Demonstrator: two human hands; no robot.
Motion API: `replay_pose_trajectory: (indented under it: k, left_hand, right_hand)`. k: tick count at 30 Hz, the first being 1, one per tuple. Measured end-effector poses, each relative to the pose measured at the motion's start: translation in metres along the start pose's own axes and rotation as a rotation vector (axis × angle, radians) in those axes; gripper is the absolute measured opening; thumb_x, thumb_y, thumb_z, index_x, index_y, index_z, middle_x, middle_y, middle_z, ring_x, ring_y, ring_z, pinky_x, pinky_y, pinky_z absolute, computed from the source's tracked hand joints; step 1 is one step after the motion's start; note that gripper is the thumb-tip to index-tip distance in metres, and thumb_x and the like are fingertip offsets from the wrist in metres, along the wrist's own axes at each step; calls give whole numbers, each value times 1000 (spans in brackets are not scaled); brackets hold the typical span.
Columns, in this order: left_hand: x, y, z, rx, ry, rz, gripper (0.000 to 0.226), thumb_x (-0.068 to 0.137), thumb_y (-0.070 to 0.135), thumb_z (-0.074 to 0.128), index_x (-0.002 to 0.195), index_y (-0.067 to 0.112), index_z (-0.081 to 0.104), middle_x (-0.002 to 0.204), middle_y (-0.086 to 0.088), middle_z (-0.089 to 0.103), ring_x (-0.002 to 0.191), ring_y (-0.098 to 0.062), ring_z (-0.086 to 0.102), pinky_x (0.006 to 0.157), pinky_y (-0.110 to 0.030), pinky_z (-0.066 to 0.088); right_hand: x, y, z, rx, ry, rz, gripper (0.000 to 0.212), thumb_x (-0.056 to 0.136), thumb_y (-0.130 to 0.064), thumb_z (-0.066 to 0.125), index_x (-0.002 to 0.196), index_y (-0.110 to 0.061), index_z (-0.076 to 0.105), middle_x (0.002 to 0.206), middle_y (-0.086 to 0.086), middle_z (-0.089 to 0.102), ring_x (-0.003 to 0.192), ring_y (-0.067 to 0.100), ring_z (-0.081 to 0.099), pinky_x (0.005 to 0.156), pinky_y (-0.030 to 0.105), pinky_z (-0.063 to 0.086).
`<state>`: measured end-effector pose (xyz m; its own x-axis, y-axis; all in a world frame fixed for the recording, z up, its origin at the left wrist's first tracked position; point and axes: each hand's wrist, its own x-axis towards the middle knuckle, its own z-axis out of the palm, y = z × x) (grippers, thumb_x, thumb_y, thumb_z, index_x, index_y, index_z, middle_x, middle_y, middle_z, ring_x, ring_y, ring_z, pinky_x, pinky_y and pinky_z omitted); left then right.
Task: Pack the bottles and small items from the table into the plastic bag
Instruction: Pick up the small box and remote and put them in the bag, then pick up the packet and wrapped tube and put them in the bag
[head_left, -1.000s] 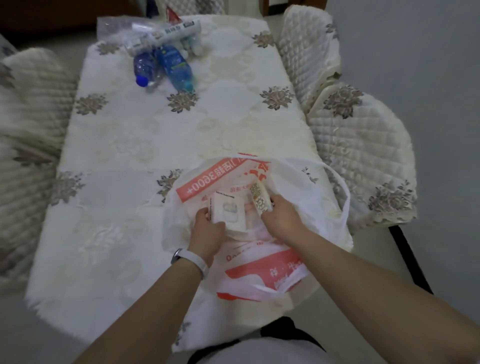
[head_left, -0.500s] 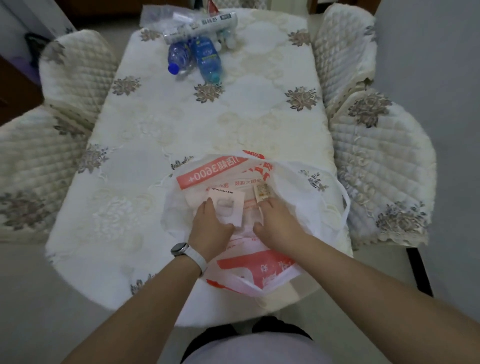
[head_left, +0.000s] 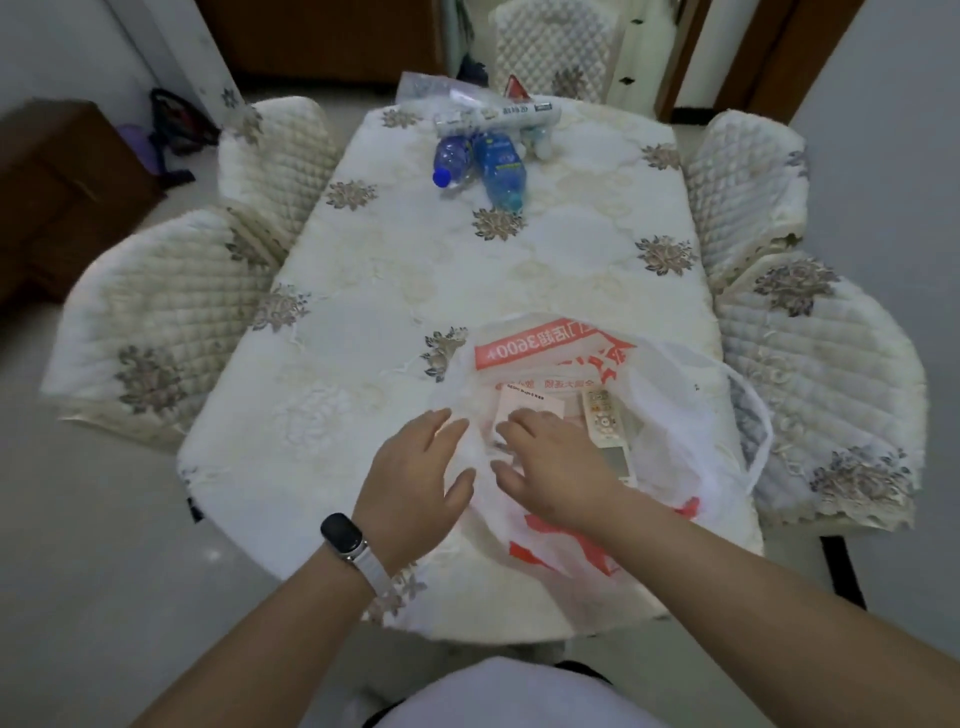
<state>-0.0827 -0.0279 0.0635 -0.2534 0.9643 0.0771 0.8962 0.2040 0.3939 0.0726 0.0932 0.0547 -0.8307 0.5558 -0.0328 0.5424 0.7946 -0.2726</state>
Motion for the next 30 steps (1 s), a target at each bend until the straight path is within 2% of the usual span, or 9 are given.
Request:
replay_pose_trajectory:
  k: [5,9,16,21,24,30]
  left_hand:
    - [-63,-84,-49,95,77,-46,53,89,44,46,132,15,58,136,-10,57,124,-30,54,97,-46,48]
    - [-118,-164,-86,148,182,-93,50,88,43,46,128,16,60,132,-10,59,121,-30,56,97,-45,47]
    - [-202,-272,-145,230,299,-246,43,84,38,51,120,18,63,123,-5,62,114,-26,57,96,-41,43]
    - [-246,-324,-170,312,323,-345,39,84,36,60,118,19,64,122,-6,62,114,-29,57,94,-42,44]
    - [-262,-354,-182,355,322,-403,40,84,37,63,119,18,64,123,-8,63,116,-31,57,95,-46,46]
    - [-271,-427,-208,389,314,-496,42,87,41,54,119,17,65,123,-8,63,117,-32,57,95,-47,46]
  right_hand:
    - [31,-99,13,-91,29,-136,48,90,-48,45,120,-14,61,121,8,62,105,30,59,80,43,52]
    - [60,-188,33,-192,26,-266,46,91,-49,47,120,-15,62,125,8,63,110,29,60,85,41,53]
    - [112,-327,58,-211,60,-447,45,88,-49,48,115,-16,65,123,8,64,110,30,61,84,40,52]
    - [151,-397,69,-209,74,-583,45,88,-47,45,114,-15,64,118,9,65,107,32,60,85,41,51]
    - [177,-431,81,-204,68,-648,47,88,-48,42,115,-15,63,122,8,64,112,31,59,88,41,49]
    - [239,-495,121,-110,79,-760,47,88,-50,48,116,-16,64,126,7,63,116,29,58,93,41,46]
